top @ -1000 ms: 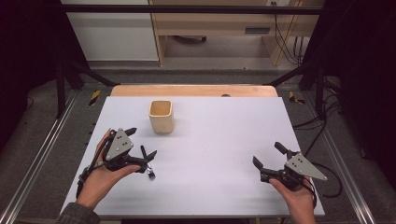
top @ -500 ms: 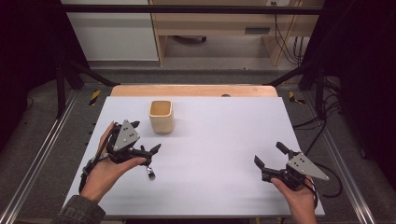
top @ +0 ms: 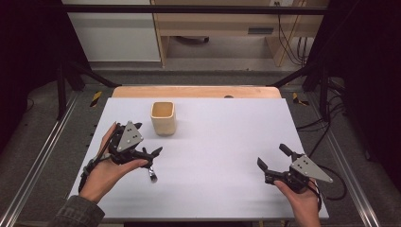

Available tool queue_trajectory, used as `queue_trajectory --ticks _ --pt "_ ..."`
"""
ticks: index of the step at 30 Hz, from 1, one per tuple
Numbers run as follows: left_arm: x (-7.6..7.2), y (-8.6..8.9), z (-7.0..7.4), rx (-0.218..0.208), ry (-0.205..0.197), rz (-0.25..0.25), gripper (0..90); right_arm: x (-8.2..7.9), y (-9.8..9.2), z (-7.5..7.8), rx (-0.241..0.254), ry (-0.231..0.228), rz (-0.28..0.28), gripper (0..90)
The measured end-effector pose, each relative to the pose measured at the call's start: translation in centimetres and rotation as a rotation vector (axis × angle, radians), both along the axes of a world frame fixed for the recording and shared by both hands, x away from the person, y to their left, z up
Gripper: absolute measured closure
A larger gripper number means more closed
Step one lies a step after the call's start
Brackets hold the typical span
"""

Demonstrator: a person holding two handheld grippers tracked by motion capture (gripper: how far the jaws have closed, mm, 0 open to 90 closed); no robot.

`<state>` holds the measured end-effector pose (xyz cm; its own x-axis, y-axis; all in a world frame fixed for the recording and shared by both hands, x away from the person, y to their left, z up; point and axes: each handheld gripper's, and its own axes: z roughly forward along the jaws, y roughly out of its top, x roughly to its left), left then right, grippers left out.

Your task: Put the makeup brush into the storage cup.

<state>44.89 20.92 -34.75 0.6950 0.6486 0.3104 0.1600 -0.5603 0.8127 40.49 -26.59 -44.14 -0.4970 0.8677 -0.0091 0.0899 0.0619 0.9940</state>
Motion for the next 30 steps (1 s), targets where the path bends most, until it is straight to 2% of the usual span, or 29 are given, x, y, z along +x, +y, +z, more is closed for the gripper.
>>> queue_trajectory --ticks 4,7,8,9,12,13,17,24,26,30 --pt "0.3 0.2 -0.3 0.019 0.01 -0.003 2.6 0.0 -0.1 0.0 -0.001 0.002 -0.001 5.9" --pt "0.6 0.3 -0.5 0.049 0.016 -0.011 2.7 -0.1 -0.2 0.0 0.001 0.001 -0.003 6.0" --pt "0.8 0.3 -0.6 0.079 0.028 -0.025 2.7 -0.1 -0.2 -0.1 0.001 0.0 -0.004 6.0" --pt "0.8 0.3 -0.6 0.079 0.028 -0.025 2.7 -0.1 -0.2 -0.1 0.001 0.0 -0.004 6.0" --pt "1.3 0.6 -1.0 0.103 0.066 -0.052 2.7 -0.1 -0.2 -0.1 -0.001 0.0 -0.005 6.0" --pt "1.5 0.7 -1.3 0.121 0.066 -0.055 2.7 0.0 -0.2 -0.1 -0.004 0.001 -0.005 6.0" --pt "1.9 1.0 -1.7 0.147 0.075 -0.057 2.8 0.0 0.0 -0.1 -0.005 0.005 -0.003 6.0" --pt "1.9 1.3 -1.9 0.164 0.085 -0.071 3.0 -0.1 -0.1 -0.1 -0.009 0.004 -0.005 6.0" --pt "1.8 0.9 -1.7 0.198 0.078 -0.098 3.2 -0.1 -0.1 -0.1 -0.011 0.003 -0.005 6.0" --pt "2.0 0.7 -1.6 0.227 0.083 -0.106 3.4 -0.1 -0.1 -0.1 -0.01 0.003 -0.008 6.0"
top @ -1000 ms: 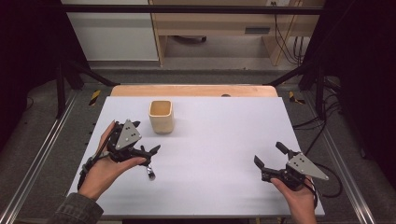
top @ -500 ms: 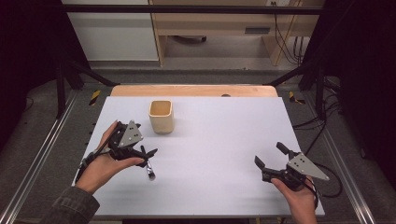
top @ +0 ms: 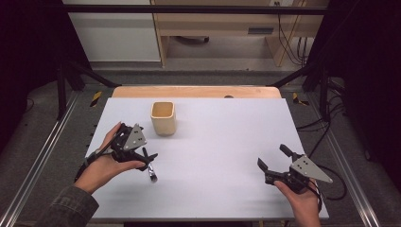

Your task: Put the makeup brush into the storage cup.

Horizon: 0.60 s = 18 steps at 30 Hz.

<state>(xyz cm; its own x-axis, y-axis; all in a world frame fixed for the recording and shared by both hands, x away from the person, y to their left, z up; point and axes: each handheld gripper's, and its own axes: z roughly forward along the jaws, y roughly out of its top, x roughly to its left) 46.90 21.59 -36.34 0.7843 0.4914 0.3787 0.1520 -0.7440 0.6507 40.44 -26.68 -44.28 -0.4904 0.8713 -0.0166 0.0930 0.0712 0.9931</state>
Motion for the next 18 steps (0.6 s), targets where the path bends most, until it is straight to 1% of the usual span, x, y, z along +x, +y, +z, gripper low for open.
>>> queue_trajectory --ticks 1,2,4,5,6,8,9,10,11,15,16,17,18 --pt "0.0 -0.1 0.0 -0.001 -0.002 0.003 3.4 0.0 0.0 0.0 0.0 0.0 0.0 6.0" --pt "0.1 -0.1 0.0 0.011 0.002 0.002 3.5 0.0 0.0 0.0 0.0 0.0 0.0 6.0" --pt "0.3 -0.3 -0.1 0.018 0.013 0.026 3.7 0.0 0.0 0.0 -0.001 -0.001 0.0 6.0" --pt "0.3 -0.3 -0.1 0.019 0.02 0.044 3.8 0.0 0.0 0.0 -0.001 0.001 -0.001 6.0" --pt "0.4 -0.5 -0.3 0.01 0.047 0.087 4.1 0.0 0.0 0.0 0.0 0.0 0.0 6.0" --pt "0.5 -0.7 -0.6 0.018 0.066 0.131 4.4 0.0 0.0 0.0 0.001 0.002 -0.001 6.0" --pt "0.5 -0.7 -0.6 0.018 0.066 0.131 4.5 0.0 0.0 0.0 0.001 0.002 -0.001 6.0" --pt "0.6 -0.9 -0.9 0.027 0.084 0.171 4.5 0.0 -0.1 0.0 0.002 0.002 -0.001 6.0" --pt "0.6 -0.9 -0.9 0.027 0.084 0.171 4.6 0.0 -0.1 0.0 0.002 0.002 -0.001 6.0" --pt "0.8 -1.3 -1.4 0.048 0.116 0.235 5.4 -0.1 -0.1 0.0 0.007 0.001 -0.002 6.1" --pt "0.8 -1.3 -1.6 0.052 0.129 0.259 5.4 -0.1 -0.1 0.1 0.01 0.001 -0.002 6.1" --pt "0.8 -1.3 -1.6 0.052 0.129 0.259 5.4 -0.1 -0.1 0.1 0.01 0.001 -0.002 6.1" --pt "0.8 -1.3 -1.9 0.055 0.141 0.288 5.5 -0.1 -0.1 0.1 0.012 0.002 -0.001 6.1"
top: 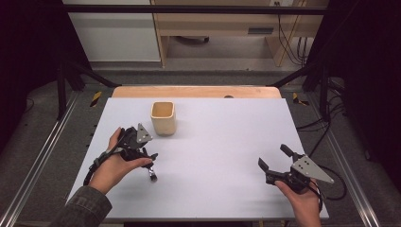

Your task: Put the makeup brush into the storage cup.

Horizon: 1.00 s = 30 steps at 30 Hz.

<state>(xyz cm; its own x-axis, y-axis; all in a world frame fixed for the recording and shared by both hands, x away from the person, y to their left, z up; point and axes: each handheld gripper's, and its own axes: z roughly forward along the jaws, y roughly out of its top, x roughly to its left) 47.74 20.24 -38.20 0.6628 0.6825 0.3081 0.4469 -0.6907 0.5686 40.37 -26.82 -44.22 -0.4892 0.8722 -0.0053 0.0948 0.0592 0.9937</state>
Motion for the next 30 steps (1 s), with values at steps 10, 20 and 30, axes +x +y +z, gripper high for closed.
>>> queue_trajectory --ticks 10,20,30 --pt "0.4 0.3 -1.1 -0.014 0.058 0.117 6.0 0.0 0.1 0.0 0.001 0.0 0.004 5.9" --pt "0.5 -0.2 -2.5 0.008 0.126 0.188 5.8 0.0 0.2 0.0 -0.003 0.005 0.011 5.8" --pt "0.7 -1.1 -4.1 -0.001 0.148 0.207 5.7 0.0 0.1 0.0 -0.005 0.002 0.013 5.6"
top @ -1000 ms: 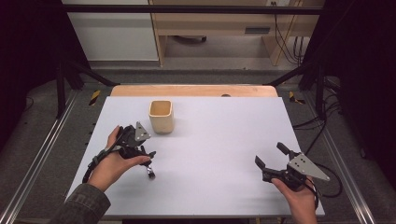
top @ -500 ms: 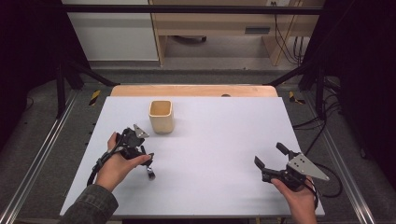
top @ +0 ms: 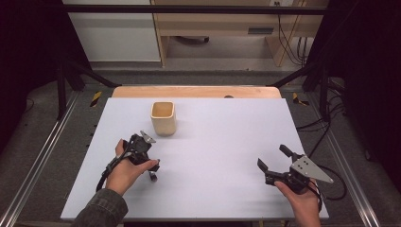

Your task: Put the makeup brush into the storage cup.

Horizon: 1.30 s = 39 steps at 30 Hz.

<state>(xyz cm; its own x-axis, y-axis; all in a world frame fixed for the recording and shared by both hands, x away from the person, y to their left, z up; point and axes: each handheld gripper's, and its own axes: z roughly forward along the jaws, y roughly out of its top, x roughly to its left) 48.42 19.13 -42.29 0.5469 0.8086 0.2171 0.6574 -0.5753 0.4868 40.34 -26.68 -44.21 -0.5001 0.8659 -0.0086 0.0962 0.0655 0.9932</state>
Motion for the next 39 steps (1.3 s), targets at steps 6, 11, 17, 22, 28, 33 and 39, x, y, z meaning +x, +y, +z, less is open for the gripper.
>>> queue_trajectory --ticks 6,11,17,22,28,33,39 --pt "0.2 -0.6 -0.7 0.012 0.008 0.009 5.8 0.0 0.0 0.0 -0.001 0.001 0.001 5.4" --pt "0.2 -0.6 -1.1 0.02 0.02 0.039 5.8 0.0 0.0 0.0 -0.001 0.002 0.0 5.4" --pt "0.4 -0.5 -1.2 -0.002 0.038 0.085 5.8 -0.1 0.0 0.0 0.005 0.006 -0.002 5.3" --pt "0.7 -0.3 -1.4 -0.012 0.047 0.12 6.3 -0.1 -0.1 0.0 0.005 0.005 -0.001 5.3" --pt "0.8 -0.2 -1.7 -0.022 0.06 0.144 6.9 0.0 -0.1 0.0 0.006 0.003 -0.001 5.3" --pt "0.8 0.0 -2.0 -0.029 0.066 0.167 7.0 -0.1 -0.1 0.0 0.007 0.005 0.0 5.4" --pt "0.9 0.2 -2.1 -0.042 0.076 0.189 8.0 -0.1 -0.1 0.0 0.004 0.007 0.004 5.5"
